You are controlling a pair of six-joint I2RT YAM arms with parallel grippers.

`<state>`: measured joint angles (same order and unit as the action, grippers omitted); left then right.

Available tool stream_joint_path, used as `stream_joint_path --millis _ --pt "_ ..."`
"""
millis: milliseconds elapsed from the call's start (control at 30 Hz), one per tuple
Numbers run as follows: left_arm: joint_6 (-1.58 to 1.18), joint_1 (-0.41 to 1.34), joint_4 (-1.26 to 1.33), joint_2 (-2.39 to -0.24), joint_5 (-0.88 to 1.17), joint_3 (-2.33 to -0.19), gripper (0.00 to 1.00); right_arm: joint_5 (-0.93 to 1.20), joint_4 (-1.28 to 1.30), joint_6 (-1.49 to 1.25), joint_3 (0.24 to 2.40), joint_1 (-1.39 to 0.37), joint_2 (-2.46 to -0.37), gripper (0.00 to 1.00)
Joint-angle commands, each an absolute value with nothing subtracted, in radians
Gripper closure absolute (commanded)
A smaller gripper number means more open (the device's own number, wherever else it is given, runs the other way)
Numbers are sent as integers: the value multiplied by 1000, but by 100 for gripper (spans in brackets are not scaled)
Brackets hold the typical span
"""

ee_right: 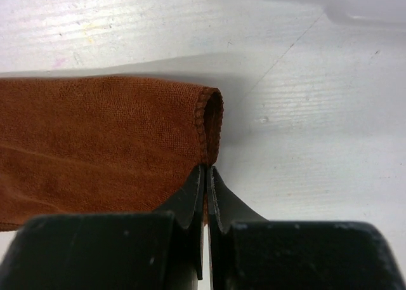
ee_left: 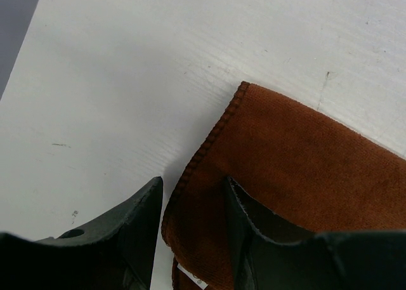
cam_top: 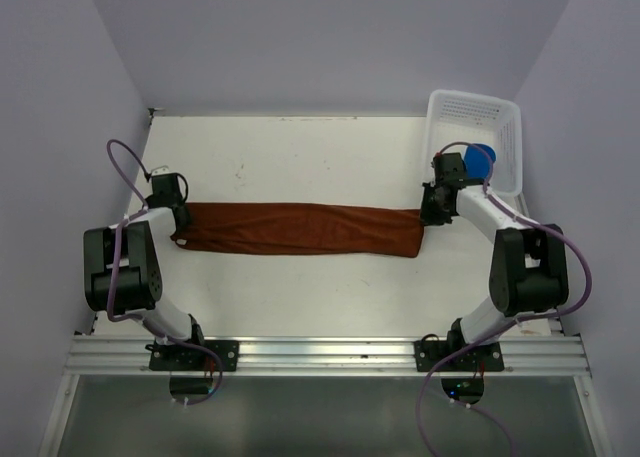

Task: Roll the towels
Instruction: Fold the towel

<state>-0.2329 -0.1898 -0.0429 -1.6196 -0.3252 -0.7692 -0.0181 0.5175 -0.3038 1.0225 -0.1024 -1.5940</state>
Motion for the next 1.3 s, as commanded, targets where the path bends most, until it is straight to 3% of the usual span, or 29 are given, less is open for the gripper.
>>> stream_joint_path --millis 0,367,400,500,733,1033,1167,1267 --pt "-227 -204 -57 -1618 -336 -755 53 -46 540 -281 1043 -92 -1624 100" --pt "-230 -176 -71 -1468 -299 -721 41 -5 534 -291 1034 -86 -1618 100" --pt "-223 -170 -64 -1432 -305 -715 34 17 535 -291 1035 -86 -1606 100" --pt "-221 -143 -67 -1376 -310 -715 25 5 558 -285 1045 -86 -1586 100" --pt "-258 -109 -71 -1261 -287 -709 22 -35 633 -268 1078 -86 -1534 100" --pt "-253 64 -49 -1077 -247 -684 19 -173 784 -239 1164 -84 -1453 100" --pt "-239 116 -40 -1006 -204 -661 9 -230 840 -255 1241 -84 -1436 100" --pt "-190 195 -61 -1005 -253 -669 8 -258 896 -264 1337 -84 -1427 100"
